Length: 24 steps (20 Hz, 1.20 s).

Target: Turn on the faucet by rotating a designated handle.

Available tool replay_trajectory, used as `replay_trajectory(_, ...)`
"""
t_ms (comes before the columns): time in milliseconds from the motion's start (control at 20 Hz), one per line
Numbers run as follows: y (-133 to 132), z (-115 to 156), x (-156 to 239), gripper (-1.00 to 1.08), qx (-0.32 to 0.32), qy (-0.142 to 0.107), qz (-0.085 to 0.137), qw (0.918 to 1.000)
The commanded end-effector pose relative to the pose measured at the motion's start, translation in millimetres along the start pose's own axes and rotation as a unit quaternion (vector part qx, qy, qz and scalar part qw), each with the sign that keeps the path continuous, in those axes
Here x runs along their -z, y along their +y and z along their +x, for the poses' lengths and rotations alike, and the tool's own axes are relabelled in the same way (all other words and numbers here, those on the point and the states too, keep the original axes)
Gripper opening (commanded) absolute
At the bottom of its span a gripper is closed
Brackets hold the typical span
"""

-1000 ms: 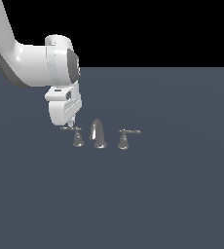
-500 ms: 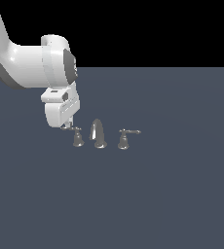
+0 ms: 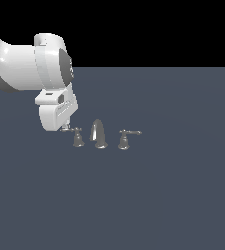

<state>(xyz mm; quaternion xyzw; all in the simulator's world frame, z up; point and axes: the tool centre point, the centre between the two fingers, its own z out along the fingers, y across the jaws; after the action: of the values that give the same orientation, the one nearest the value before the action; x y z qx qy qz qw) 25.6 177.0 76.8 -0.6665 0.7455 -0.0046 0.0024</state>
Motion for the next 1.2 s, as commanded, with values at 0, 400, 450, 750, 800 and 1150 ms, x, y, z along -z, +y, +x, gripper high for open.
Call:
replay_trajectory(0,7.6,0.7,0.0,-1.00,0.001,0.000,-0.002,1.0000)
replay_trajectory(400,32.6,3.4,0.1,-1.00,0.003,-0.001,-0.004,1.0000)
replay_trajectory(450,35.8,3.8,0.2,-1.00,0.003,-0.001,-0.004,1.0000)
replay_trajectory(750,34.8,12.2,0.2,-1.00,-0.001,0.003,0.006,1.0000)
replay_trajectory(800,37.4,14.6,0.2,-1.00,-0.001,0.003,0.005,1.0000)
replay_trajectory(1150,55.6,32.2,0.2,-1.00,0.002,0.000,-0.001,1.0000)
